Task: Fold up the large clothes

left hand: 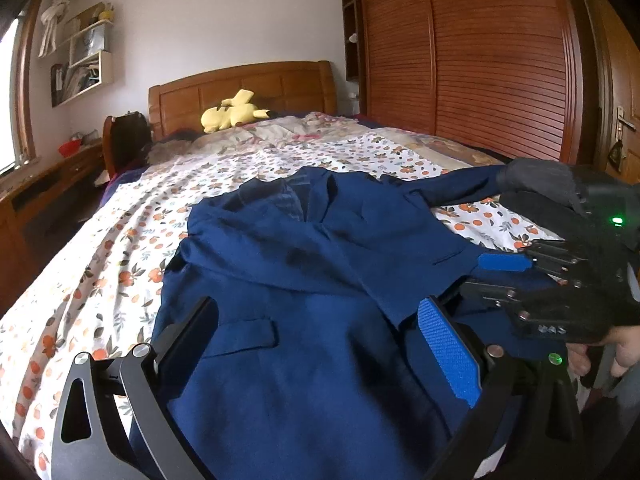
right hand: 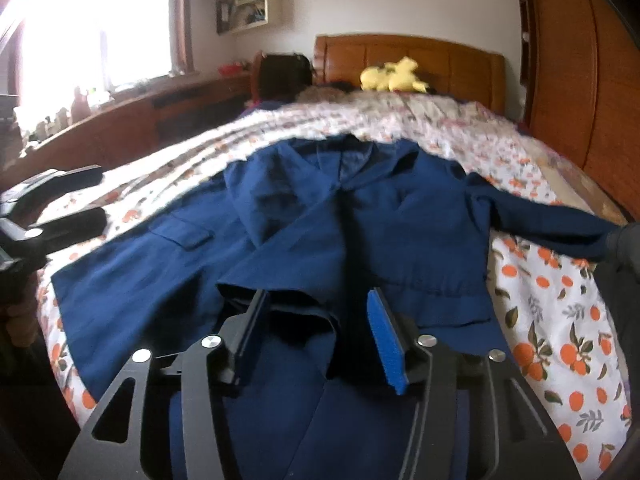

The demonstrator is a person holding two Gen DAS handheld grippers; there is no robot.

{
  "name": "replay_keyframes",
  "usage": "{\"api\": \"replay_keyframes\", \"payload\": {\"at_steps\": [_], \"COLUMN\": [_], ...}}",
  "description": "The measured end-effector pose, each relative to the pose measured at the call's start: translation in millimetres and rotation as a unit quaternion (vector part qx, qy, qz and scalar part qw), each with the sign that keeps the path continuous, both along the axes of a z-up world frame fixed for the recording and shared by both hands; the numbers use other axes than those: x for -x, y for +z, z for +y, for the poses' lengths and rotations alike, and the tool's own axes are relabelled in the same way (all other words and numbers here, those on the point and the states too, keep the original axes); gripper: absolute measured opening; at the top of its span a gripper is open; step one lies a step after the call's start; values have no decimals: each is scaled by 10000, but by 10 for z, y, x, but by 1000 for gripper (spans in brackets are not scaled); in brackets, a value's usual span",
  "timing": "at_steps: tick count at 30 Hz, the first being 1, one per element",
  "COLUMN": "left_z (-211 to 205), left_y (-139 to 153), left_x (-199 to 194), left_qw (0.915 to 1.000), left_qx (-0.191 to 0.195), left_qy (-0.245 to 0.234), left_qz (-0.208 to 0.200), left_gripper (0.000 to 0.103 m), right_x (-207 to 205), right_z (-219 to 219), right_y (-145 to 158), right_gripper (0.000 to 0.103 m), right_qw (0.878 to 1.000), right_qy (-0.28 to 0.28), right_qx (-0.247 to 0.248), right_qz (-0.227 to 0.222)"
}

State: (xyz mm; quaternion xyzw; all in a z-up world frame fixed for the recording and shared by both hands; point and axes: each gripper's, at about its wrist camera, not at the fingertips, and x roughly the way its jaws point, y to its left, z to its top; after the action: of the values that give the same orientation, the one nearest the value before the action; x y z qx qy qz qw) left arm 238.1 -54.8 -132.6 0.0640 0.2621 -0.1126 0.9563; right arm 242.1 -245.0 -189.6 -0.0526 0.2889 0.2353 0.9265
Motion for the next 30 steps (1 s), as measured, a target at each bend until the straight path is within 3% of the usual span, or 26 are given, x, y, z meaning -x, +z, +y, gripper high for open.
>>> {"api": "replay_keyframes", "payload": {"at_steps": [10, 24, 25, 26, 27, 28, 30], "left_z": [42, 129, 129, 126, 124, 126, 128], "left_y": [8, 1, -2, 0, 1, -1, -7], "left_x": [-116, -140, -145, -144, -142, -141, -140], "left_qw": [9998, 9996, 9996, 9996, 9996, 9996, 9997], "left_qx": [95, 88, 79, 79, 82, 78, 69], "left_qy": [181, 266, 270, 268, 261, 256, 248], "left_qz": [-17, -21, -16, -6, 3, 7, 14], "left_gripper": [100, 100, 100, 100, 100, 100, 100], "right_x": [12, -209, -222, -233, -238, -244, -227], "right_z": [425, 685, 680, 667, 643, 623, 559], "right_y": [31, -314, -328, -333, -326, -309, -240], "right_gripper": [51, 50, 38, 17, 9, 3, 2], "right_qw": [9972, 9943, 9944, 9946, 9949, 9952, 9966], "right_qy": [669, 700, 634, 580, 567, 587, 541], "right_qx": [216, 713, 754, 759, 711, 647, 518], "right_qz": [-234, 360, 383, 411, 440, 444, 350]}}
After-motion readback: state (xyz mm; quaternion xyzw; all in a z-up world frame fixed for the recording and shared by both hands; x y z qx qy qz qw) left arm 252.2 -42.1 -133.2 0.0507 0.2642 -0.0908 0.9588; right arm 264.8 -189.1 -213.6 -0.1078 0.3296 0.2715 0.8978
